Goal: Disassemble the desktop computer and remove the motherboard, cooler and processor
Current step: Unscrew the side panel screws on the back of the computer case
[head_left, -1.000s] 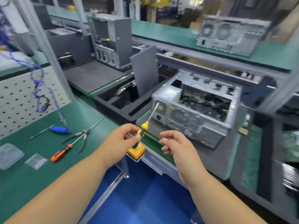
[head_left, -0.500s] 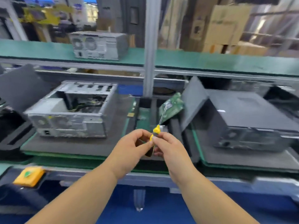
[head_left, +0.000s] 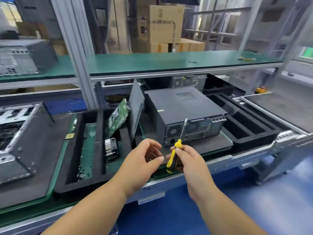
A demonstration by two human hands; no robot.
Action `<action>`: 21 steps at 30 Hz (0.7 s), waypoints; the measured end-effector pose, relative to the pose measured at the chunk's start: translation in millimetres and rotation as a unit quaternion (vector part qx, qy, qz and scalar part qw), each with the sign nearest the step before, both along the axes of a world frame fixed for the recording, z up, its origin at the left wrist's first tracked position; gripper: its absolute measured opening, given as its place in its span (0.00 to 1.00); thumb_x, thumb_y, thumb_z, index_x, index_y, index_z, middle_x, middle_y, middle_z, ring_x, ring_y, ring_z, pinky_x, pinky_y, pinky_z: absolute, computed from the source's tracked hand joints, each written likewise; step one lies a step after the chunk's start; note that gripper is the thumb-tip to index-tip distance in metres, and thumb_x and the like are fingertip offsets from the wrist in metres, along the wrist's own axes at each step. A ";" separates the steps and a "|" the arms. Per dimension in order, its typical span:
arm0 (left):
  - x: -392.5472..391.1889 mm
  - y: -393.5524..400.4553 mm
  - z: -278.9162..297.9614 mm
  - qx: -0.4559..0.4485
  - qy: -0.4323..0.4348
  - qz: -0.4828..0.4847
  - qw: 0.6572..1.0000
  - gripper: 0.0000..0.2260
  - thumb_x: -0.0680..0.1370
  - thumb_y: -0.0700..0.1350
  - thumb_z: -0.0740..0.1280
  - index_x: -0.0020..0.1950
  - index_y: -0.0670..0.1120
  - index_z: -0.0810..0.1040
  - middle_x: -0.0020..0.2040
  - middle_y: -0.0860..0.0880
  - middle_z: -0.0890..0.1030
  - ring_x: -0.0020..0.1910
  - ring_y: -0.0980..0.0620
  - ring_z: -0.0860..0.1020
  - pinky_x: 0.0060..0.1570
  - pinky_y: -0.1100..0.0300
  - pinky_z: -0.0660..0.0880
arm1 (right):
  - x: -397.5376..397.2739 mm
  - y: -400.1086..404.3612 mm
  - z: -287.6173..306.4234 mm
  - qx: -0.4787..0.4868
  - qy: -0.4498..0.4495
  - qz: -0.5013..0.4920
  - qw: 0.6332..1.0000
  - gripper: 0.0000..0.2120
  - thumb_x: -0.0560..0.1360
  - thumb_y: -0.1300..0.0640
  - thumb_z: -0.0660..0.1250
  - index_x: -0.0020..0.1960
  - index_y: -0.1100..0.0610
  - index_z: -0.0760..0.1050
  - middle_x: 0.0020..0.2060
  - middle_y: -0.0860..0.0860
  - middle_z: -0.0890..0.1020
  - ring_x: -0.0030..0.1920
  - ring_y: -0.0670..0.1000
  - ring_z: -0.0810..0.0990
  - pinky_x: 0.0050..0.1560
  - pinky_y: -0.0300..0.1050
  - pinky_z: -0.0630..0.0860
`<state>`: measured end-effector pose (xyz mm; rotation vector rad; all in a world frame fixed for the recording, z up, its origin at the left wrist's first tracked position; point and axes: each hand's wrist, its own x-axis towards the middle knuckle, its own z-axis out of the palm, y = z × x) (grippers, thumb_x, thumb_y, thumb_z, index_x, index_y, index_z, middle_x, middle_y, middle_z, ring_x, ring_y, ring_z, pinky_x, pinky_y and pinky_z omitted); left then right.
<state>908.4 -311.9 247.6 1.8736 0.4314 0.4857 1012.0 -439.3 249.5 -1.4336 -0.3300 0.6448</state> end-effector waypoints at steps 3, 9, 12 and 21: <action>21.4 9.0 -3.8 0.014 0.011 -0.004 1.000 0.10 0.76 0.46 0.69 0.54 0.59 0.76 0.45 0.56 0.81 0.43 0.52 0.78 0.45 0.54 0.78 | 22.9 -7.1 -9.1 -0.036 -0.014 -0.036 0.999 0.11 0.81 0.53 0.61 0.48 0.48 0.82 0.35 0.49 0.83 0.38 0.46 0.80 0.44 0.43 0.75; 77.6 39.0 -12.3 0.028 -0.015 0.007 0.999 0.10 0.76 0.42 0.69 0.50 0.58 0.77 0.44 0.56 0.81 0.41 0.58 0.77 0.43 0.71 0.73 | 67.5 -3.9 -26.1 -0.075 -0.003 -0.063 0.995 0.13 0.81 0.54 0.59 0.46 0.50 0.82 0.32 0.50 0.76 0.30 0.46 0.73 0.34 0.42 0.71; 110.8 56.6 -16.8 0.026 -0.018 0.002 1.000 0.09 0.76 0.41 0.69 0.49 0.57 0.78 0.44 0.56 0.81 0.41 0.57 0.77 0.41 0.71 0.73 | 92.7 6.0 -32.3 -0.104 0.009 -0.075 0.992 0.14 0.81 0.55 0.59 0.45 0.52 0.82 0.32 0.51 0.75 0.29 0.47 0.70 0.28 0.38 0.68; 194.9 99.1 -25.8 0.139 0.000 -0.042 0.989 0.09 0.76 0.44 0.68 0.51 0.59 0.76 0.48 0.60 0.77 0.51 0.64 0.74 0.50 0.71 0.69 | 149.5 45.8 -39.6 -0.141 0.040 -0.117 0.982 0.14 0.80 0.56 0.58 0.48 0.57 0.82 0.31 0.53 0.74 0.24 0.47 0.64 0.25 0.39 0.62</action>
